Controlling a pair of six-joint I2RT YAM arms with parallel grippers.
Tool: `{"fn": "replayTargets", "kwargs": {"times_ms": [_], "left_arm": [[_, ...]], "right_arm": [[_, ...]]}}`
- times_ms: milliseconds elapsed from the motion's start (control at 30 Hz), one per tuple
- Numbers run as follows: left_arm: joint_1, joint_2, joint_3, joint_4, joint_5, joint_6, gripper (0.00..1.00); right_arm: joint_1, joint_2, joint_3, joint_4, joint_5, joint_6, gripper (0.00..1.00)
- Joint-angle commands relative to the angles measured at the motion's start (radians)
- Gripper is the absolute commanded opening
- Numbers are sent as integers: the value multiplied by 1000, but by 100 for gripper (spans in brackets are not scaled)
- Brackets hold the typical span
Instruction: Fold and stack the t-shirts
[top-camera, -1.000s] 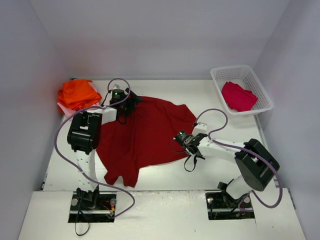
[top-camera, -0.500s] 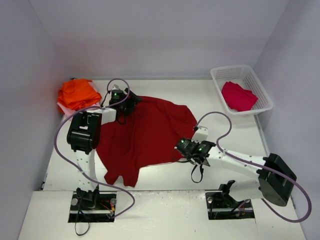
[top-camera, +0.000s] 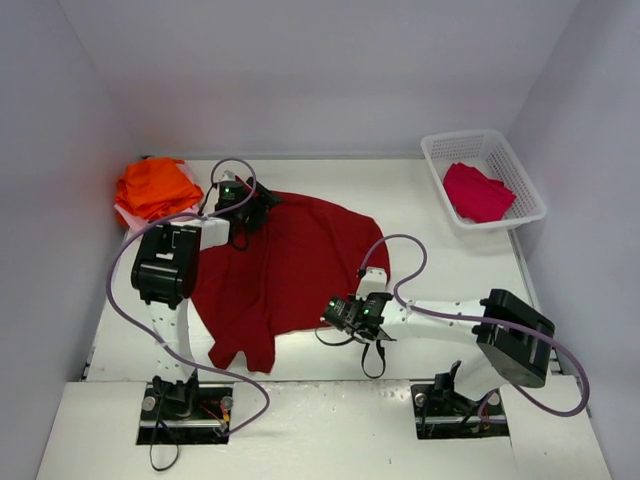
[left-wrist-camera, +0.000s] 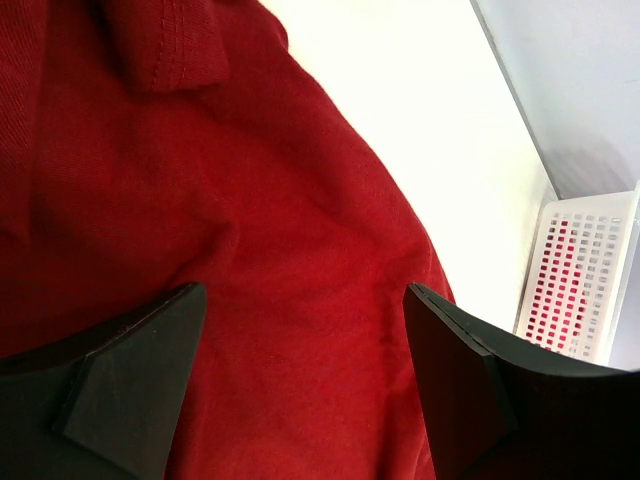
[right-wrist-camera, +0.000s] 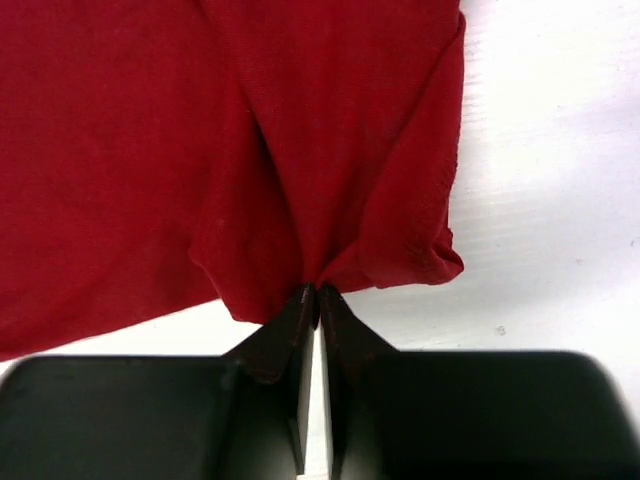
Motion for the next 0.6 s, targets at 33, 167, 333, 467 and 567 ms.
{"fn": "replayTargets", "kwargs": {"times_ms": [33,167,333,467,567], "left_arm": [[20,-34,-17,-61,-24,16,76],[21,-34,-19,-61,-21,16,76],[21,-35,-31,-54,-21,13,76],[21,-35,-42,-40,-17,1,76],[21,-38,-57,-17,-8,-14,76]], "right_arm": [[3,-18,5,-37,54,26,15],[-13,-53,-13,-37,56,27,59],[-98,-142,22,-37,80,-50,81],[-204,-187,127,-37,129,-180,83],[-281,-182,209,-33,180,-283,84]]}}
